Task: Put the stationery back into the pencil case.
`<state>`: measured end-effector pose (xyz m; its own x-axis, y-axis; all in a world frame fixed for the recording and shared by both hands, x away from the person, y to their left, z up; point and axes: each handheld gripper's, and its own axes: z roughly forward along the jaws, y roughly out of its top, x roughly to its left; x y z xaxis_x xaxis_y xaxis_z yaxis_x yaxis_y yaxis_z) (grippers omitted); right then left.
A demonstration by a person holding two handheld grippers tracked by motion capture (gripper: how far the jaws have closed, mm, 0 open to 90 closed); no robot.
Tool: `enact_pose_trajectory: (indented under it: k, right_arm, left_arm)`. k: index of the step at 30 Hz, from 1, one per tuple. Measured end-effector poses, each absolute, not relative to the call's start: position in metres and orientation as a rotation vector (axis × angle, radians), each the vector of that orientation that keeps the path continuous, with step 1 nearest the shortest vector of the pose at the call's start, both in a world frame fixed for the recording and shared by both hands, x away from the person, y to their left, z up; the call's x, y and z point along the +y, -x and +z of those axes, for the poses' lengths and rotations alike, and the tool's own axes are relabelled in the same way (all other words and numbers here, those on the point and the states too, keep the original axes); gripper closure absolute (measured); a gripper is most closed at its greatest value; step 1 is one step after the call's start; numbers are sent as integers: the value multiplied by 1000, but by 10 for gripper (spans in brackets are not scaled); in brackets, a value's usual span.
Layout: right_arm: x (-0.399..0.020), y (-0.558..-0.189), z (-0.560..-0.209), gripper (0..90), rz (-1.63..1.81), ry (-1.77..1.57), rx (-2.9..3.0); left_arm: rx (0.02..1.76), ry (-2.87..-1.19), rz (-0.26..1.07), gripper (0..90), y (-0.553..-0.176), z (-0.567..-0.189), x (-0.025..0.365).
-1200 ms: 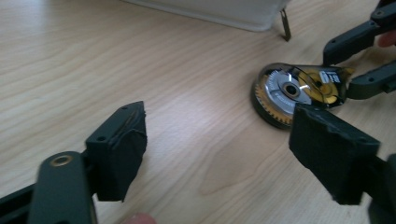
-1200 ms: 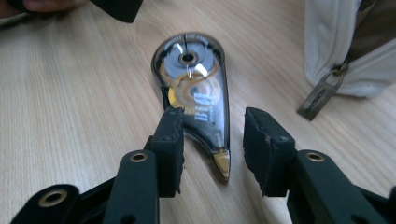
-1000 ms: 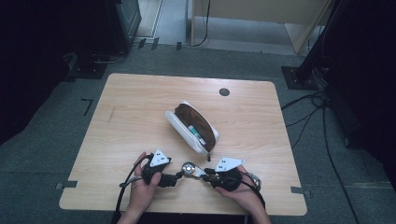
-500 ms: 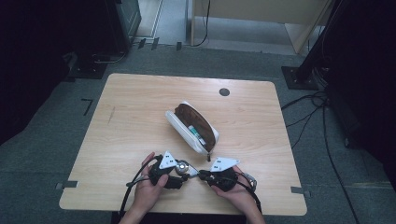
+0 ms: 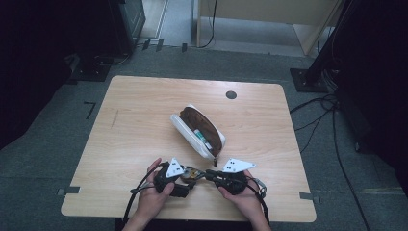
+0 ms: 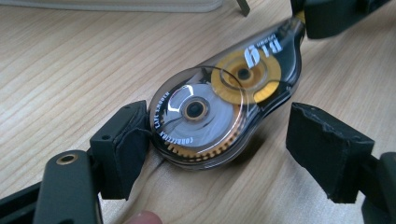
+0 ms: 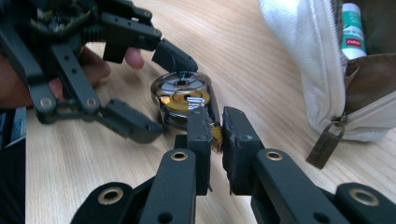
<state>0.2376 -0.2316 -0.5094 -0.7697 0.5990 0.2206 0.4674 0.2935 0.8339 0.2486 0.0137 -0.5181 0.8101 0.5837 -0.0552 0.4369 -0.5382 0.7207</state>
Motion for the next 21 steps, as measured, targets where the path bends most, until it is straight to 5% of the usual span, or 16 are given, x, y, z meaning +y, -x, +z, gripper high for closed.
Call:
enact_pose_trajectory:
  k: [15, 21]
  right_arm:
    - [-225, -235, -499, 818, 1532, -1036, 2360]
    - [-222, -234, -496, 806, 1560, -1026, 2355]
  left_arm:
    - [664, -2270, 305, 188, -245, -519, 13]
    - [684, -2238, 378, 385, -245, -518, 14]
